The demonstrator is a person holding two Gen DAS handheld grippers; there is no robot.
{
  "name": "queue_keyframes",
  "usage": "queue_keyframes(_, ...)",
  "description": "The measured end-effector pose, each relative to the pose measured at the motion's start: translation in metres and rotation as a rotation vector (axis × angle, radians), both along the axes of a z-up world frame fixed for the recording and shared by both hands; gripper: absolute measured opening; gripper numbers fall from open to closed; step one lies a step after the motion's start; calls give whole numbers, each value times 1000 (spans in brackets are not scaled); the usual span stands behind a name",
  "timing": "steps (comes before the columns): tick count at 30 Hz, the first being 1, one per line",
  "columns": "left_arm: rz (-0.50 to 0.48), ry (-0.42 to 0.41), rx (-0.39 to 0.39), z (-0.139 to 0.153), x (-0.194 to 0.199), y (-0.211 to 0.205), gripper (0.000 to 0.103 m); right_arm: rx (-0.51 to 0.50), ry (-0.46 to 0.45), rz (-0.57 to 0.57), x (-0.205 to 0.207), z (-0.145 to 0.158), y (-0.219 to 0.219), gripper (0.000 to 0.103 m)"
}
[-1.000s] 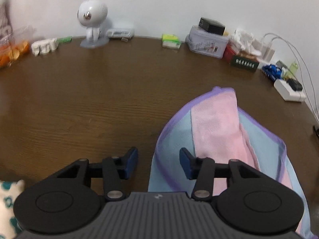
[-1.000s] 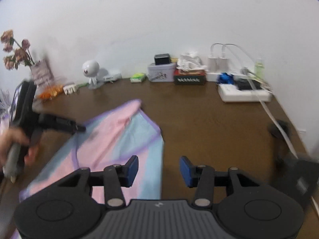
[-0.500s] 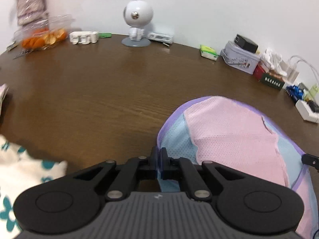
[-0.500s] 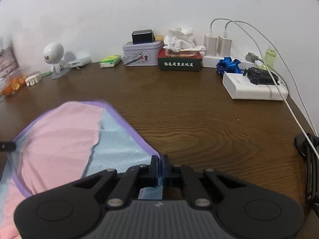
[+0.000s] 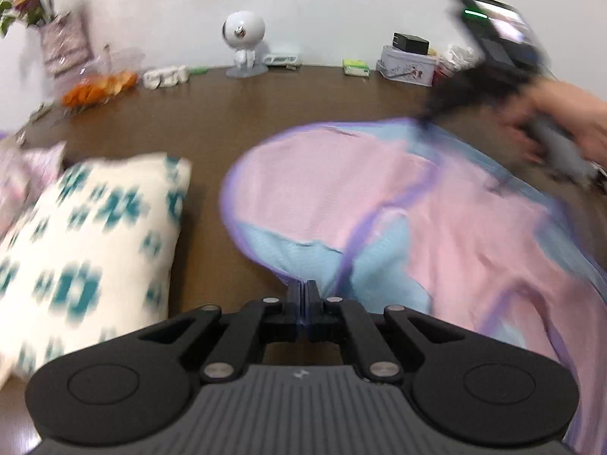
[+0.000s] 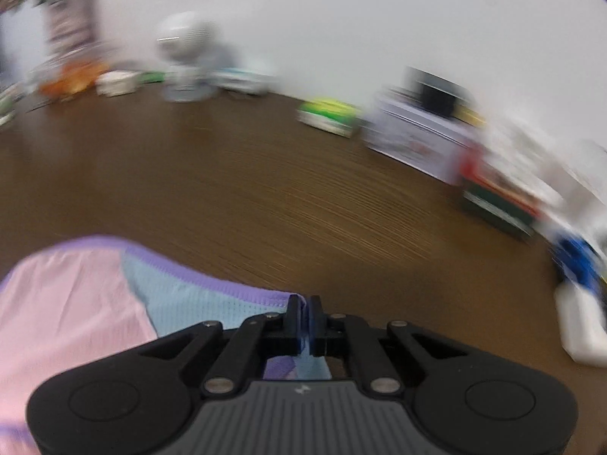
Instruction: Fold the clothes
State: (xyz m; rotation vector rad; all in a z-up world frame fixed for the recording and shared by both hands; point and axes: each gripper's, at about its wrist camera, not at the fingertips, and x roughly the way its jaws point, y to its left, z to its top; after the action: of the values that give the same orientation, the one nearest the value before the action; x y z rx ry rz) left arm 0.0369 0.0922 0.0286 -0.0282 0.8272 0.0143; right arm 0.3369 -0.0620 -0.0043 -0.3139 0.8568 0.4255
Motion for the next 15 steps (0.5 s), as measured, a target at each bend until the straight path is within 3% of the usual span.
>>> queue_keyframes(4, -49, 16, -23, 1, -45, -9, 3, -50, -34, 212, -24, -1, 70, 6)
queue_keyframes(7, -74, 9, -33, 5, -72, -8, 5, -30, -28, 324, -52, 9, 95, 11)
queue_keyframes(9, -66, -27, -40, 15, -85, 5, 6, 27, -43, 351, -79, 33, 84, 26)
queue_keyframes(11, -45, -78, -79, 29, -93, 24, 15, 74, -84, 361, -112, 61, 60, 42)
queue_keyframes(12, -40, -106, -101, 34, -93, 33, 26, 102, -105, 355, -133, 73, 41, 47)
queue_keyframes(13, -42, -138, -113, 36, -89, 41, 34, 145, -113, 323, -157, 81, 16, 47)
queue_keyframes(15, -33, -148, -110, 35, -70, 48, 33, 207, -72, 234, -205, 80, -32, 46)
